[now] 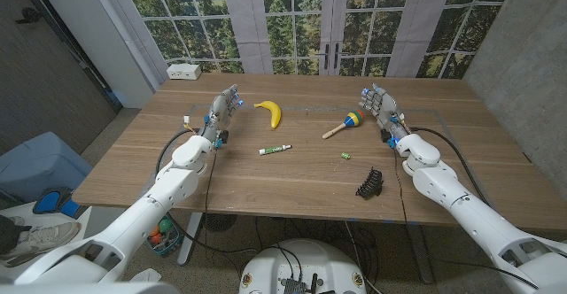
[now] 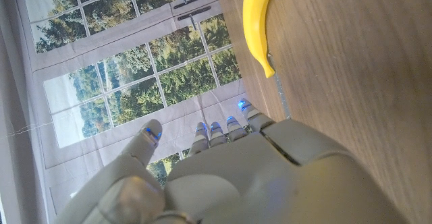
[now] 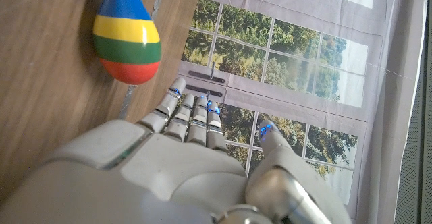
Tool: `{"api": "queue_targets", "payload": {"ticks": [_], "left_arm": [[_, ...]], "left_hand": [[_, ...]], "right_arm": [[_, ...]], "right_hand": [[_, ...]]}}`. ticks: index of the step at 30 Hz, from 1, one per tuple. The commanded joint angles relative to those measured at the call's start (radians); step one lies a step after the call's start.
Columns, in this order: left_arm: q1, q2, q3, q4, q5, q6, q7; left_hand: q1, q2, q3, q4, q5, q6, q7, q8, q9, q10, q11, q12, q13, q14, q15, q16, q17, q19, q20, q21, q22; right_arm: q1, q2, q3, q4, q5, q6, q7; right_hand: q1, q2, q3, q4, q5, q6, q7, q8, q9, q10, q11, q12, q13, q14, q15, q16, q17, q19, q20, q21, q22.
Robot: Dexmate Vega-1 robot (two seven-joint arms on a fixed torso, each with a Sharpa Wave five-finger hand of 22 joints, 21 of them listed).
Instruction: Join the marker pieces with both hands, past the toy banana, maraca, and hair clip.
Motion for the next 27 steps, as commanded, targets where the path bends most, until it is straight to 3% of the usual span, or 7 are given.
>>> {"api": "queue_targets", "payload": {"ticks": [1,19,21,26,27], "left_arm": [[0.029,0.026,0.011,-0.090,0.106,0.004,0.109],[0.063,0.093,0.031,-0.208,0.283,0.090,0.234],[0.063,0.102,0.037,-0.222,0.312,0.108,0.251],[0.061,0.119,0.051,-0.262,0.383,0.165,0.293],[0.061,0.123,0.054,-0.270,0.398,0.176,0.299]], "left_hand": [[0.004,0.057,0.005,-0.004,0.005,-0.001,-0.011,0.004,0.003,-0.011,-0.001,0.007,0.003,-0.005,-0.054,0.007,0.002,0.011,-0.016,0.005,0.004],[0.021,0.003,-0.025,-0.086,-0.015,0.032,-0.008,0.014,0.005,0.043,-0.018,0.022,0.003,0.045,-0.045,0.017,0.000,0.059,0.015,0.014,0.003],[0.027,-0.005,-0.028,-0.104,-0.019,0.038,-0.007,0.015,0.005,0.055,-0.018,0.024,0.004,0.059,-0.040,0.019,0.000,0.070,0.023,0.016,0.003],[0.065,-0.029,-0.026,-0.179,-0.028,0.053,-0.020,0.022,0.007,0.078,-0.026,0.023,0.005,0.093,-0.025,0.021,0.002,0.096,0.051,0.016,0.003],[0.068,-0.030,-0.025,-0.183,-0.028,0.054,-0.019,0.022,0.007,0.078,-0.026,0.023,0.005,0.094,-0.024,0.021,0.002,0.097,0.052,0.016,0.003]], "right_arm": [[-0.023,-0.019,0.016,-0.010,0.005,0.039,0.024],[-0.082,-0.036,0.029,-0.065,-0.021,0.058,-0.035],[-0.090,-0.038,0.031,-0.074,-0.024,0.059,-0.043],[-0.106,-0.043,0.037,-0.090,-0.030,0.061,-0.062],[-0.109,-0.044,0.038,-0.094,-0.031,0.061,-0.067]], "right_hand": [[0.010,0.015,0.007,0.000,0.005,0.010,0.000,0.006,0.003,0.008,-0.002,0.004,0.004,0.006,-0.018,0.006,0.001,0.009,-0.025,0.004,0.004],[0.013,0.012,0.005,-0.005,0.004,0.013,0.002,0.004,0.003,0.012,0.000,0.002,0.003,0.010,-0.013,0.008,-0.003,0.017,-0.020,-0.007,0.004],[0.014,0.012,0.005,-0.006,0.004,0.014,0.002,0.005,0.003,0.013,0.000,0.002,0.003,0.010,-0.013,0.009,-0.003,0.018,-0.020,-0.009,0.004],[0.015,0.012,0.005,-0.008,0.003,0.016,0.003,0.005,0.003,0.015,0.002,0.002,0.003,0.011,-0.012,0.010,-0.004,0.020,-0.019,-0.011,0.004],[0.015,0.012,0.005,-0.009,0.003,0.016,0.003,0.005,0.004,0.016,0.002,0.002,0.003,0.012,-0.012,0.010,-0.004,0.021,-0.019,-0.012,0.004]]}}
